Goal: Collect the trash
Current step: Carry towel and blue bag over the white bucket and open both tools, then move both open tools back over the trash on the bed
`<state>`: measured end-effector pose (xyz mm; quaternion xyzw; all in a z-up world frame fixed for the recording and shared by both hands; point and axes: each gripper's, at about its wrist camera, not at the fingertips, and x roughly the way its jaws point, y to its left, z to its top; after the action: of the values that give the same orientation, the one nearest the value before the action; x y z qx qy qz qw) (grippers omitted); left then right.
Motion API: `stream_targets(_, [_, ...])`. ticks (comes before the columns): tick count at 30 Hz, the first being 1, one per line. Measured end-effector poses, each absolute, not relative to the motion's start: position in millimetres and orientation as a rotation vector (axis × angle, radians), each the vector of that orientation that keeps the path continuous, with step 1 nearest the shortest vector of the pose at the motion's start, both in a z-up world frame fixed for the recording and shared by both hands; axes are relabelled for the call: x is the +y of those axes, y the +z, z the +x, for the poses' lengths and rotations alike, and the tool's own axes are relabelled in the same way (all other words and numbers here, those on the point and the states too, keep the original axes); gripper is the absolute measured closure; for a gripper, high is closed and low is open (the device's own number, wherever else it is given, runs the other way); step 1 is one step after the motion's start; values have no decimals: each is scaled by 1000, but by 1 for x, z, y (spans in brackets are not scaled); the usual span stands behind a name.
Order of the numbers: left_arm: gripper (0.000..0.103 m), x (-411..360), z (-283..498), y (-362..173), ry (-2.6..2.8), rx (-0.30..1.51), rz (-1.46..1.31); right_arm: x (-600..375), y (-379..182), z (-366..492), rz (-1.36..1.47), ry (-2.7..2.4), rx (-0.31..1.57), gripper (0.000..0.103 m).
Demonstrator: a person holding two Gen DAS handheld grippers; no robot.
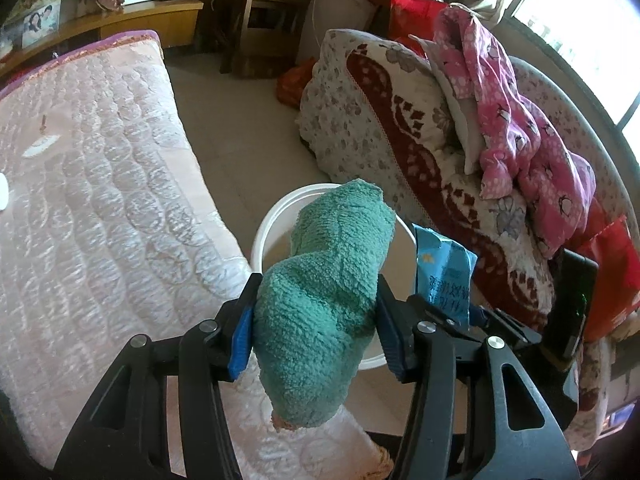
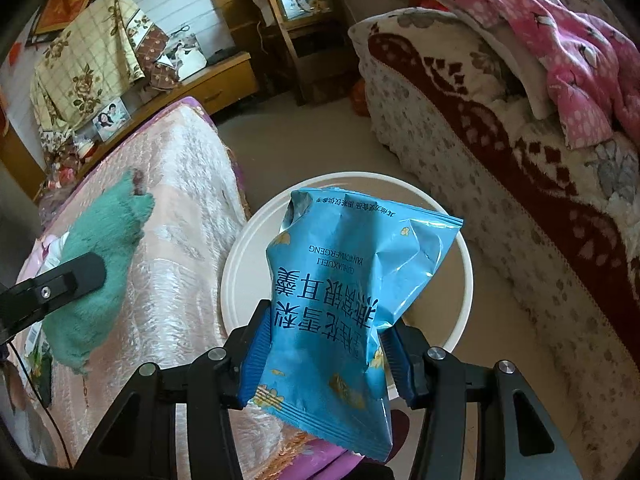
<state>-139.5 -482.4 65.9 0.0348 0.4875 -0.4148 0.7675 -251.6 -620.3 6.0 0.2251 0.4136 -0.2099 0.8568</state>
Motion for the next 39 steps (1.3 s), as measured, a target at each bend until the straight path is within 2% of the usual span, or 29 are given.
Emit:
stream_targets(5, [48, -494, -133, 61, -969, 1069, 20, -626, 6, -252, 504, -440, 840, 44])
stream_targets(7, [43, -496, -133, 62, -1000, 1059, -1, -627, 5, -252, 514, -437, 835, 29])
stream_targets(8, [40, -495, -133, 63, -1003, 1053, -5, -626, 5, -252, 513, -438, 834, 29])
stream_targets(20, [40, -449, -138, 77, -819, 995, 33, -611, 21, -258, 470, -418, 775, 29])
stream_targets(39, [40, -271, -161, 110, -553, 776, 6, -471, 74, -236, 225, -211, 685, 29])
